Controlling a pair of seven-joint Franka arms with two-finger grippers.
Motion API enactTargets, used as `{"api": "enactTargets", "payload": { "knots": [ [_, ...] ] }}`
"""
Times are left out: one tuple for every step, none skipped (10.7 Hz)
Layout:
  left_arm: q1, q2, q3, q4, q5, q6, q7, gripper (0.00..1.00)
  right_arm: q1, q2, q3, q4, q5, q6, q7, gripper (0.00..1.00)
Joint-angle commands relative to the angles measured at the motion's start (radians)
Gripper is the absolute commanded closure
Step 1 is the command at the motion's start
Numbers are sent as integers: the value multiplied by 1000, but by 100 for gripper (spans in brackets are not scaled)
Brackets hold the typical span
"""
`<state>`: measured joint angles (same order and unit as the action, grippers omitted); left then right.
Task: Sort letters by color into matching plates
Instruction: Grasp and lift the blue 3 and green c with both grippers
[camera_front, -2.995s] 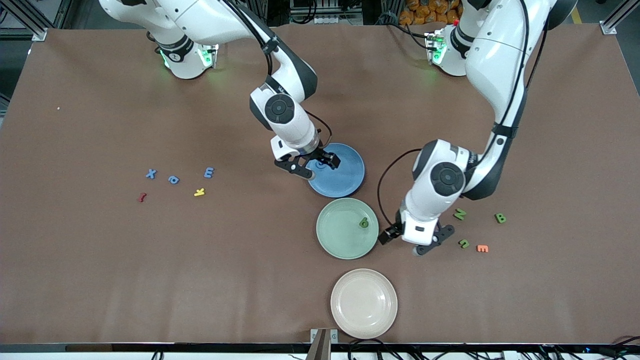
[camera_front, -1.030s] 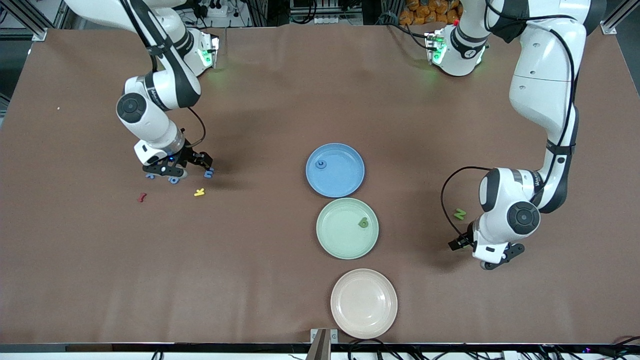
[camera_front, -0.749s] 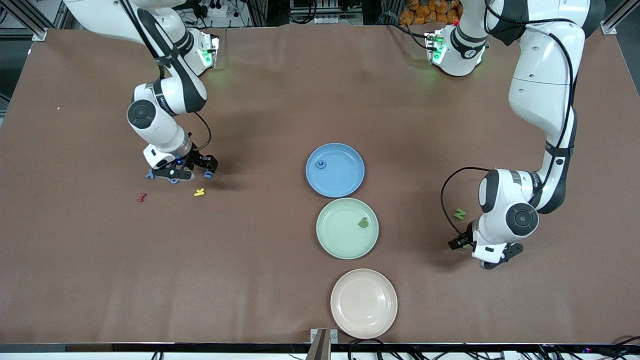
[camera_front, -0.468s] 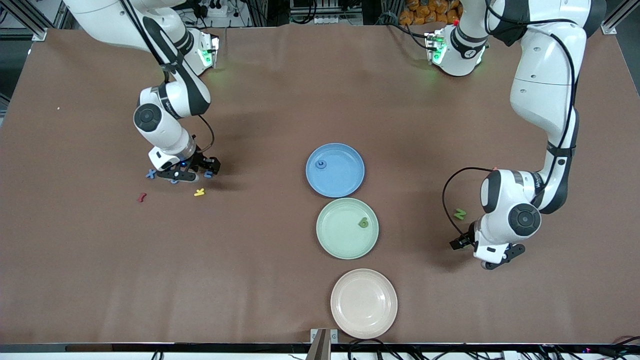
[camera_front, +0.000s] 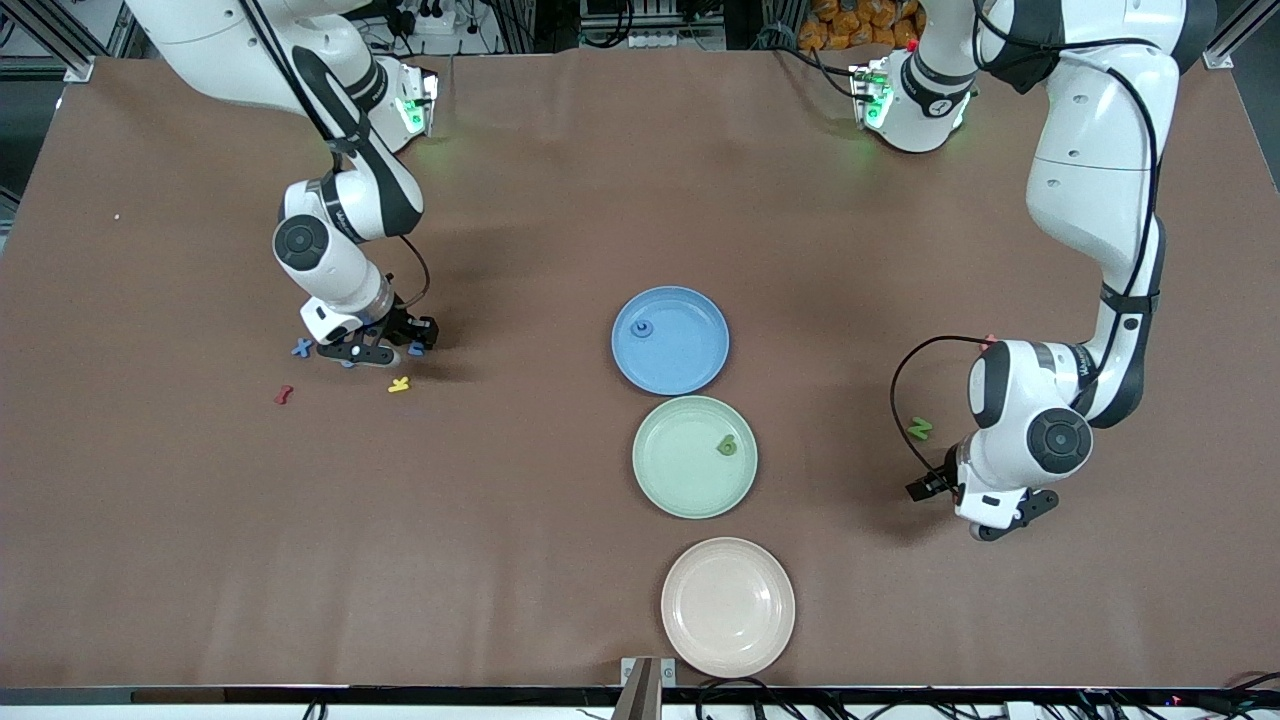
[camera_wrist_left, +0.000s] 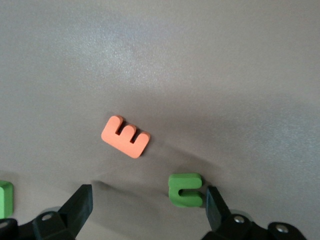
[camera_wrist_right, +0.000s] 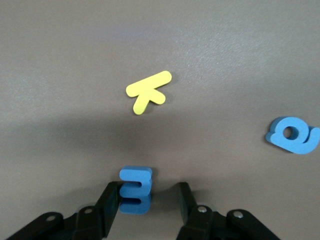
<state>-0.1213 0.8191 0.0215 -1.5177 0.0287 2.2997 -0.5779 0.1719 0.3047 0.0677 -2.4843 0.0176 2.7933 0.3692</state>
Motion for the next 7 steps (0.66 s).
{"api": "enactTargets", "payload": {
  "knots": [
    [9, 17, -9, 31, -27, 24, 19, 0, 32, 25, -20, 16, -11, 11, -3, 67],
    [9, 17, -11, 30, -45, 33, 19, 0, 38, 28, -29, 24, -11, 11, -3, 89],
    [9, 20, -11, 30, -58, 35, 19, 0, 40, 25, -29, 27, -10, 6, -3, 100],
    [8, 23, -11, 30, -67, 38, 21, 0, 40, 19, -29, 30, -8, 2, -1, 100],
    [8, 25, -11, 30, -75, 46, 20, 0, 40, 8, -29, 31, -7, -3, -1, 100],
    [8, 28, -11, 30, -75, 50, 21, 0, 40, -13, -29, 33, -7, -17, -4, 100],
    [8, 29, -11, 30, -75, 50, 21, 0, 40, -33, -29, 41, -5, -55, -6, 100]
  ]
}}
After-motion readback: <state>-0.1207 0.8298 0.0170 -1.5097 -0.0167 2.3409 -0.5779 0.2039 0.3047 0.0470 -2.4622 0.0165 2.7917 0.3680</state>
